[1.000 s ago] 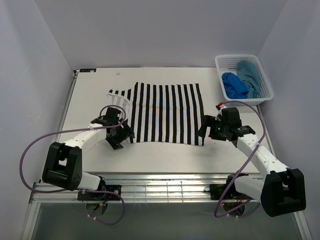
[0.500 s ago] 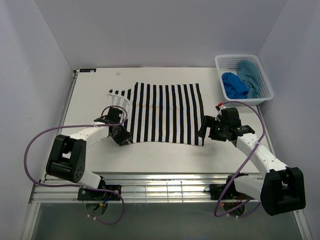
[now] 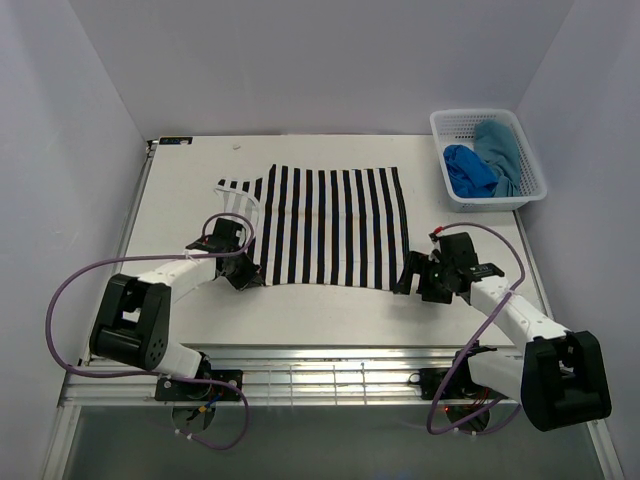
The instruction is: Fold and stack the tank tops
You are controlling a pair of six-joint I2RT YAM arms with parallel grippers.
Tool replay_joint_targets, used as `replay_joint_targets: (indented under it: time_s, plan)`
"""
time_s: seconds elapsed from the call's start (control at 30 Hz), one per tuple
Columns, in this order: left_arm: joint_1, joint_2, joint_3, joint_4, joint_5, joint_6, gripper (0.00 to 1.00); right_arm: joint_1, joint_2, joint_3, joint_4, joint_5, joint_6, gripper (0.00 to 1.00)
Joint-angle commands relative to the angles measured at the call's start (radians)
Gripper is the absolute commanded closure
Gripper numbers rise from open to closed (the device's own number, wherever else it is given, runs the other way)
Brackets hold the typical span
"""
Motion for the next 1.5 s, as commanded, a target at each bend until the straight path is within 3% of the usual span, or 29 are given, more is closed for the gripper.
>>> replay_joint_targets:
  time_s: [0.0, 0.2, 0.23, 0.47, 0.53, 0.73, 0.97, 1.47]
  plan:
    - [-0.005, 0.015, -0.057, -0.023, -0.006, 0.018, 1.0, -0.003, -0.013, -0.044, 0.052, -0.068, 0.034, 0.1]
    - [-0.005, -0.002, -0.061, -0.024, -0.002, 0.021, 1.0, -0.001, 0.046, -0.054, 0.131, -0.098, 0.062, 0.0]
    - [-0.005, -0.005, -0.062, -0.026, -0.003, 0.019, 1.0, -0.001, 0.052, -0.054, 0.146, -0.098, 0.062, 0.03]
    - [-0.005, -0.01, -0.068, -0.026, -0.002, 0.016, 1.0, -0.001, 0.111, -0.049, 0.181, -0.041, 0.107, 0.26]
    - [-0.007, -0.013, -0.068, -0.027, -0.002, 0.016, 1.0, -0.001, 0.128, -0.043, 0.175, -0.012, 0.117, 0.39]
    - [-0.007, -0.011, -0.065, -0.027, 0.008, 0.019, 1.0, -0.001, 0.169, -0.048, 0.174, 0.019, 0.131, 0.49]
    - [-0.005, -0.048, -0.076, -0.034, 0.029, 0.022, 1.0, -0.001, 0.165, -0.063, 0.163, 0.065, 0.139, 0.92]
    - [-0.005, -0.22, -0.116, -0.165, 0.113, 0.038, 1.0, -0.001, -0.049, -0.08, -0.07, -0.084, 0.064, 0.92]
